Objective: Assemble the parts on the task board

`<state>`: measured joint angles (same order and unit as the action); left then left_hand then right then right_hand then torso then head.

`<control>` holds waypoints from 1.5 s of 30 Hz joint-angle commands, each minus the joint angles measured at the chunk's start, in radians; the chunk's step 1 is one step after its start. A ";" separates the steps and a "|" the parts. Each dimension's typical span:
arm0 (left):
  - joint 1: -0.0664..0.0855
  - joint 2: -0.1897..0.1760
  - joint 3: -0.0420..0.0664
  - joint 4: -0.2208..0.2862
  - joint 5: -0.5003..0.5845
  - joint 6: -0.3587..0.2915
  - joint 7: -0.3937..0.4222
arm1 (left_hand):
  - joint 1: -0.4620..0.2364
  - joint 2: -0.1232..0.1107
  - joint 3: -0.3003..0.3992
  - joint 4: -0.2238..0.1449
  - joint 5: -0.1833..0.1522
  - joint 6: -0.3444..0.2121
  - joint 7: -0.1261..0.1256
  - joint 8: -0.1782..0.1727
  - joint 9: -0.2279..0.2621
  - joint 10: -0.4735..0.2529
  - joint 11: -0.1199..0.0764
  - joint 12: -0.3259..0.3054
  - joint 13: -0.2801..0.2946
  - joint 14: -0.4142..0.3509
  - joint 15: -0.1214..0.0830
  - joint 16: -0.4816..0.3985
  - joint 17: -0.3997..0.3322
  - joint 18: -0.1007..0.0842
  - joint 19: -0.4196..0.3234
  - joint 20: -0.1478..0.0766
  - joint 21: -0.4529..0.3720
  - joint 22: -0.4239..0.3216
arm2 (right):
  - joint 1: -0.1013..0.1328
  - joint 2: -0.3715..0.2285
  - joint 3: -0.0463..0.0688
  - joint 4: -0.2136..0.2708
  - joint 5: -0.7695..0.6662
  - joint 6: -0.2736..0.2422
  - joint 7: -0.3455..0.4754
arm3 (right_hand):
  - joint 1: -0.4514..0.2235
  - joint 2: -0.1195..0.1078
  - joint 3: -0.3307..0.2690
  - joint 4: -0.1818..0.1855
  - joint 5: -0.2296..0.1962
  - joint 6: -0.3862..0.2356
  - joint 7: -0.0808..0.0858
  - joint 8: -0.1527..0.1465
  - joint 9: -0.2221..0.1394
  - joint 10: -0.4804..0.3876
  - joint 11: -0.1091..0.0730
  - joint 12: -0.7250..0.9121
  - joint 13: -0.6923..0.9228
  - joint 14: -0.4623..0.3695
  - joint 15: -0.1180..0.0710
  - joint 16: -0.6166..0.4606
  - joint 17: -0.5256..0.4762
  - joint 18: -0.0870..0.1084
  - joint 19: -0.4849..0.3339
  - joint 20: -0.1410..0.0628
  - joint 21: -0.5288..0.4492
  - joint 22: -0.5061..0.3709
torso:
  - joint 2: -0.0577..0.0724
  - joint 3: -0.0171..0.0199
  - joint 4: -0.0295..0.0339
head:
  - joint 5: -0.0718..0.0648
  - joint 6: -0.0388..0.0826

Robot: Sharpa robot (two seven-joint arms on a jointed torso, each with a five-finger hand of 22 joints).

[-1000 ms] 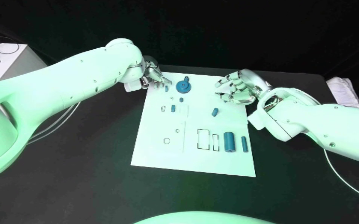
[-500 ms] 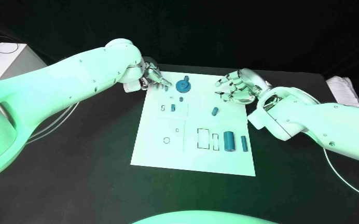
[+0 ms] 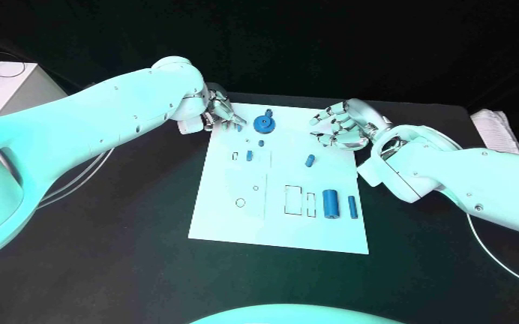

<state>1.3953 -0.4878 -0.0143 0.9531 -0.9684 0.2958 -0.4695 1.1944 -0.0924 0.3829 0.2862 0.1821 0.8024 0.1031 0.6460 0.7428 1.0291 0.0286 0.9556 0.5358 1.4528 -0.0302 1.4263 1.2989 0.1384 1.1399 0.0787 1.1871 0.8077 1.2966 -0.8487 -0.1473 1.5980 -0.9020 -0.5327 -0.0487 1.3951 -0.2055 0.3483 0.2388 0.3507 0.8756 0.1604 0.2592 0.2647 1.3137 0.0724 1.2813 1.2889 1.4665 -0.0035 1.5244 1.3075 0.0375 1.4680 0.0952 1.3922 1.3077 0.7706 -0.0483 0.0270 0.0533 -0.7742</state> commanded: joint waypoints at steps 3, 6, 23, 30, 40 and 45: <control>0.000 -0.001 -0.001 -0.001 0.039 -0.034 0.010 | 0.089 0.014 0.097 -0.029 0.001 0.003 -0.012 0.015 0.006 -0.003 -0.008 0.002 -0.010 0.002 -0.008 0.010 0.006 0.010 0.008 -0.005 0.007 0.010 | 0.000 0.000 0.000 -0.001 -0.010 0.011 0.006 | -0.003 -0.008 0.006 0.002 0.004 0.006 0.002 0.005 -0.002 -0.003 0.003 0.000 0.003 0.082 0.001 -0.004 0.180 0.008 0.029 0.002 0.001 0.127 | -0.001 -0.0002 0.0015 | 0.000 -0.002; -0.001 -0.005 -0.001 0.002 0.055 -0.052 0.015 | 0.120 0.002 0.185 -0.058 0.001 -0.005 -0.016 0.040 0.024 0.002 -0.011 0.000 -0.018 0.006 -0.012 0.015 0.011 0.008 0.014 -0.008 0.014 0.020 | 0.000 0.000 0.000 -0.002 -0.012 0.013 0.004 | -0.004 -0.008 0.007 0.002 0.004 0.005 0.002 0.005 -0.002 -0.002 0.003 0.000 0.003 0.082 0.001 -0.005 0.179 0.008 0.029 0.002 0.000 0.126 | -0.002 -0.0004 0.0020 | 0.001 -0.003; 0.000 -0.063 -0.002 0.082 0.097 -0.086 0.025 | 0.032 -0.072 0.494 -0.202 0.014 -0.018 -0.010 0.106 0.076 0.015 -0.010 0.004 -0.038 0.011 -0.010 0.026 0.018 0.003 0.022 -0.008 0.040 0.050 | 0.000 -0.004 0.000 -0.011 -0.027 0.021 -0.002 | -0.004 -0.008 0.007 0.002 0.004 0.005 0.002 0.005 -0.002 -0.001 0.003 0.001 0.003 0.082 0.001 -0.006 0.178 0.008 0.029 0.002 -0.001 0.126 | -0.007 0.0001 0.0056 | 0.007 0.001; 0.000 -0.139 -0.003 0.206 0.107 -0.123 0.024 | -0.026 -0.093 0.545 -0.255 0.095 0.022 -0.022 0.109 0.074 0.046 -0.022 0.011 -0.044 0.039 -0.021 0.054 0.072 -0.004 0.050 -0.017 0.073 0.098 | 0.000 -0.006 0.000 -0.012 -0.027 0.017 -0.002 | -0.007 -0.009 0.008 0.004 0.004 0.006 0.002 0.005 -0.002 -0.002 0.003 0.000 0.002 0.081 0.001 -0.007 0.176 0.009 0.028 0.002 -0.002 0.125 | -0.013 0.0009 0.0114 | 0.006 -0.005; -0.003 -0.251 -0.009 0.406 0.056 -0.164 0.025 | -0.070 -0.097 0.585 -0.294 0.126 0.046 -0.031 0.111 0.072 0.066 -0.030 0.014 -0.050 0.056 -0.029 0.072 0.107 -0.013 0.080 -0.025 0.107 0.152 | 0.000 -0.011 0.000 -0.013 -0.018 -0.035 0.020 | -0.022 -0.027 0.044 -0.001 0.009 0.003 -0.001 0.010 -0.007 -0.053 -0.001 -0.072 -0.067 0.031 -0.005 -0.129 0.020 0.055 -0.058 -0.002 -0.220 -0.033 | -0.019 0.0012 0.0154 | 0.012 -0.012; -0.005 -0.278 -0.022 0.466 0.018 -0.181 0.025 | -0.081 -0.099 0.591 -0.302 0.137 0.052 -0.033 0.112 0.072 0.072 -0.033 0.016 -0.052 0.061 -0.031 0.077 0.119 -0.016 0.089 -0.027 0.116 0.167 | 0.000 -0.011 0.000 -0.018 0.011 -0.081 0.062 | -0.020 -0.028 0.071 -0.012 0.011 0.002 0.001 0.019 -0.006 -0.125 -0.001 -0.154 -0.144 -0.002 -0.004 -0.210 -0.068 0.081 -0.111 -0.003 -0.367 -0.139 | -0.018 0.0018 0.0136 | 0.015 -0.013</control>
<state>1.3905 -0.7628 -0.0363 1.4059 -0.9059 0.1452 -0.4570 1.1242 -0.1916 0.7546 0.2015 0.3131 0.8452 0.0739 0.7544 0.8119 1.0958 -0.0052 0.9673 0.4849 1.4670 -0.0518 1.5002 1.3074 0.1383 1.2242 0.0519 1.2995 0.9726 1.2966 -0.8594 -0.1475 1.5821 -0.9125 -0.5614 -0.0357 1.3727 -0.2279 0.4144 0.2279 0.3547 0.8733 0.1583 0.2748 0.2587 1.2102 0.0730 1.1484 1.1635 1.4660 -0.0041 1.3314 1.2584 0.1085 1.3689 0.0924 1.0552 1.1894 0.7529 -0.0467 0.0414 0.0663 -0.7863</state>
